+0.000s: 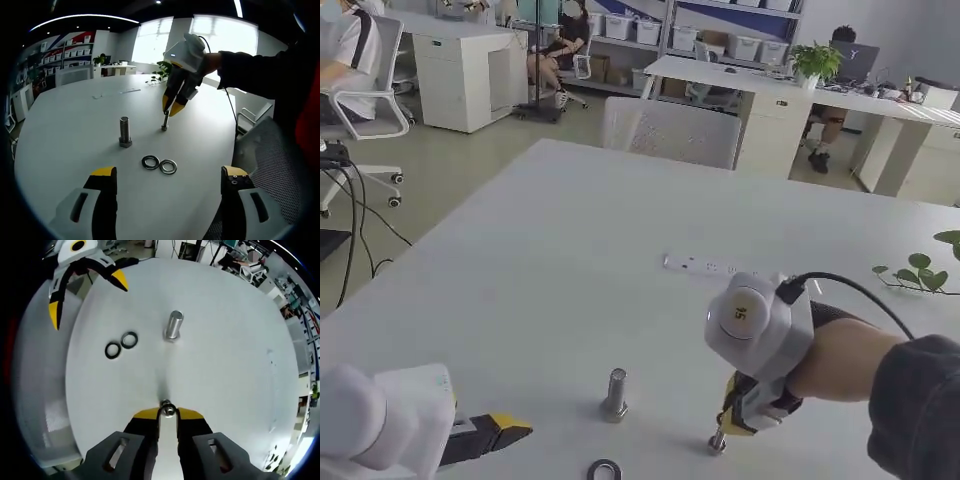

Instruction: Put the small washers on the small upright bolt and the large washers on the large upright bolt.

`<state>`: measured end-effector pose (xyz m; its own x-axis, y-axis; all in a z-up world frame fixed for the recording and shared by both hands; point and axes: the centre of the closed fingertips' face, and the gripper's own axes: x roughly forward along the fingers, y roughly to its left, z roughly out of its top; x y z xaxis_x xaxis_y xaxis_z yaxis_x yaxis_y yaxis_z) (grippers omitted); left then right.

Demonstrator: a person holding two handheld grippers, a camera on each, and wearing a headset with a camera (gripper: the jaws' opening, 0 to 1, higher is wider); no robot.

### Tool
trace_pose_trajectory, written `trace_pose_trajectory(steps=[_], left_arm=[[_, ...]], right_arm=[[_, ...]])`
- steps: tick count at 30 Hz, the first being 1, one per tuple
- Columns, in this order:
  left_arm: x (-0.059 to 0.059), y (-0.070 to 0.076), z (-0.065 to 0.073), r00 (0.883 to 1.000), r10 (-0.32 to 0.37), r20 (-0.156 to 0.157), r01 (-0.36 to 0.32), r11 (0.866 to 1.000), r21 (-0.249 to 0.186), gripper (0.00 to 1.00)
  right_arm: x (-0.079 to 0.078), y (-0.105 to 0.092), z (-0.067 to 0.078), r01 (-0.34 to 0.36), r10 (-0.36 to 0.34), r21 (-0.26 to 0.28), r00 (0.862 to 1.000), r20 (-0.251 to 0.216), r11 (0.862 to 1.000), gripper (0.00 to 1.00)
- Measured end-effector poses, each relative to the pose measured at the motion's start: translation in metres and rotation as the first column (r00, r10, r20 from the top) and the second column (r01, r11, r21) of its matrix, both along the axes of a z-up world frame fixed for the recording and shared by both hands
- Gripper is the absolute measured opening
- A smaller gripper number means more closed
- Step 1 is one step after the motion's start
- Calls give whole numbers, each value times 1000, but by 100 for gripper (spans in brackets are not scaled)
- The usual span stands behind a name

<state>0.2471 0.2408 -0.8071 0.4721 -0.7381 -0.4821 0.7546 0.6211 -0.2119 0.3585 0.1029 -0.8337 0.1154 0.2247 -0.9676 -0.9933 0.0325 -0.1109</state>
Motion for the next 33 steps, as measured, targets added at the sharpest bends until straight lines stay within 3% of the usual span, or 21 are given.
trace_pose_trajectory(steps=[33], left_arm=[[1,1,-1,1000,9,-12,-9,1000,3,85]], right_arm=[[0,-2,-32,16,-17,-16,999,-50,1000,14]])
